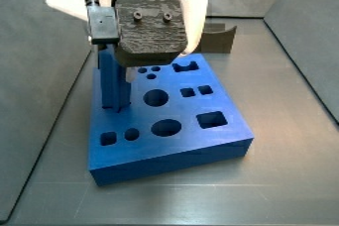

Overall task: Pick up the star object. Move up. Place the star object on the fixture. Regrasp the star object. Move to above the board. Insert the star object.
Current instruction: Insert the star object.

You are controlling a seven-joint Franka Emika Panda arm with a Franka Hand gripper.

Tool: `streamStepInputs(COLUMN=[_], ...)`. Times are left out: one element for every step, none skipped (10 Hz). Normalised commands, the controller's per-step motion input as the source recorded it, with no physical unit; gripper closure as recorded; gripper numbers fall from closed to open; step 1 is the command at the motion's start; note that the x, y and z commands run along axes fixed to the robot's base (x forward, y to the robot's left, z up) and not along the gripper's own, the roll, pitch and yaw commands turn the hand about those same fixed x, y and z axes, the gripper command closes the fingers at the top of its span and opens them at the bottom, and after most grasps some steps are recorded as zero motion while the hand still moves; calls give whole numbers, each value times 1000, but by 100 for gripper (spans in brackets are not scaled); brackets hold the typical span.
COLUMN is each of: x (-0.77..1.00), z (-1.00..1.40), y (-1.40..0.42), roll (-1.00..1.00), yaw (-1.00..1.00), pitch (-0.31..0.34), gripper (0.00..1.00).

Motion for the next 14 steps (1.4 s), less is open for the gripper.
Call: streamStepInputs(x=[-194, -80, 0, 0, -157, -60, 14, 0, 0, 391, 434, 60, 0, -37], z=[-437, -117, 0, -271, -749, -649, -637, 0, 0, -91, -80, 20, -29, -757], y=[-3, 0, 0, -57, -169, -229, 0, -91, -46, 80, 171, 0, 0, 0], roll=[-417, -357, -3, 0, 0, 51, 129, 77, 46, 366, 154, 40, 31, 323], yaw=[37, 57, 0, 0, -49, -186, -214, -137, 0, 40, 57, -3, 0, 0], pitch=[-494, -266, -11, -194, -546, -631, -509, 0, 0, -20, -37, 0, 0, -394], gripper=[100, 100, 100, 100, 100, 100, 100, 100, 100, 100, 100, 100, 100, 100])
